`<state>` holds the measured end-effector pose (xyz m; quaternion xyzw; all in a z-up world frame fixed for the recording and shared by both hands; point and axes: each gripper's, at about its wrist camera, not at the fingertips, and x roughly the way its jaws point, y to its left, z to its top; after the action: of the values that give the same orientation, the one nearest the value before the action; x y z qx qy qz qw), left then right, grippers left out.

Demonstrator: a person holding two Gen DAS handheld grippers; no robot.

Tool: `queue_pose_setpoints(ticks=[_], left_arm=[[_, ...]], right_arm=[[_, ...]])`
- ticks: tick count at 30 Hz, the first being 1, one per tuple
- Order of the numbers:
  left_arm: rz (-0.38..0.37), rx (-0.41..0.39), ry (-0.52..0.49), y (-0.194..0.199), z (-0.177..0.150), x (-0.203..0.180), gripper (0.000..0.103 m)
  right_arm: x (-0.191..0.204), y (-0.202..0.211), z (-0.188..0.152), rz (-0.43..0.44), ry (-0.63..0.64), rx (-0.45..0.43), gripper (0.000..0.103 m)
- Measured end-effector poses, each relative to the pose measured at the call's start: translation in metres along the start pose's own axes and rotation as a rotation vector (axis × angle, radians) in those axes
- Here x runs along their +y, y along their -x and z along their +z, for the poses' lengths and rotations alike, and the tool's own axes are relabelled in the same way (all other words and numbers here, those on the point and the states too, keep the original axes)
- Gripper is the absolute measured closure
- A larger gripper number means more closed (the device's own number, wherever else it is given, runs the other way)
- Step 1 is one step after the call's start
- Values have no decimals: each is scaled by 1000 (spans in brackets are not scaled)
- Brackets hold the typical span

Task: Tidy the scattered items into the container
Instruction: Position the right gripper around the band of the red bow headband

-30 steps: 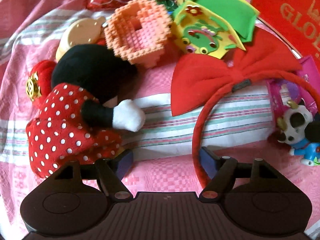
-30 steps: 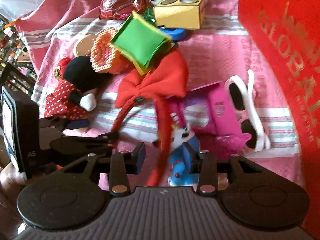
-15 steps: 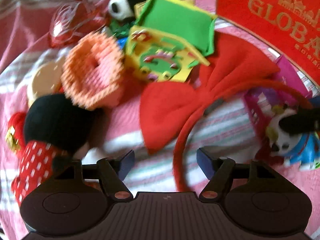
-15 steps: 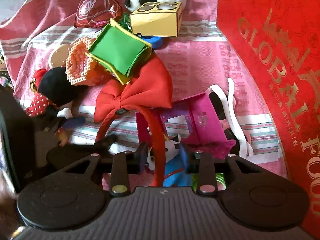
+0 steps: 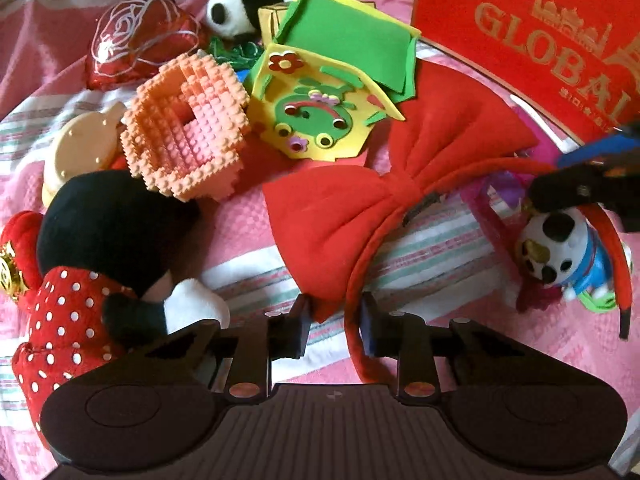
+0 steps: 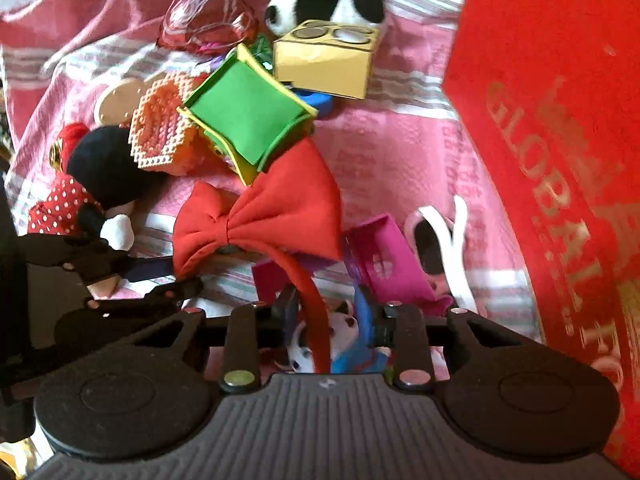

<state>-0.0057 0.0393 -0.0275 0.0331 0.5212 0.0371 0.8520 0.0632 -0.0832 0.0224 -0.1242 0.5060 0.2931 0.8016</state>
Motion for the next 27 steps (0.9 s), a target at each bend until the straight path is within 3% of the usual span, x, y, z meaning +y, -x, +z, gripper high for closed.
queue_pose_setpoints(ticks=[1, 3, 5, 7, 9, 14, 17, 18, 27], left_arm=[[-1, 2, -7, 1, -1, -1, 80], [1, 5, -19, 2, -4, -5, 79], [10, 8, -21, 2, -4, -6, 78], [10, 11, -9, 0, -1, -2, 71], [15, 8, 2, -4, 5, 1, 56], [57, -15, -8, -12, 13, -3, 53], [56, -22, -7, -12, 12, -4, 82], [45, -22, -3, -11, 12, -4, 86], [-73, 0, 35, 11, -18, -3, 93]], right_arm=[[4, -4, 2, 1, 14, 3, 70], [10, -12, 4, -2, 37, 8, 81], [13, -19, 2, -10, 36, 13, 83], [13, -20, -1, -12, 25, 7, 85], [11, -18, -2, -1, 21, 8, 86], [13, -11, -9, 30, 18, 8, 90], [11, -5, -13, 46, 1, 10, 90], [9, -3, -14, 47, -4, 8, 90], [-5, 10, -31, 91, -53, -3, 87]])
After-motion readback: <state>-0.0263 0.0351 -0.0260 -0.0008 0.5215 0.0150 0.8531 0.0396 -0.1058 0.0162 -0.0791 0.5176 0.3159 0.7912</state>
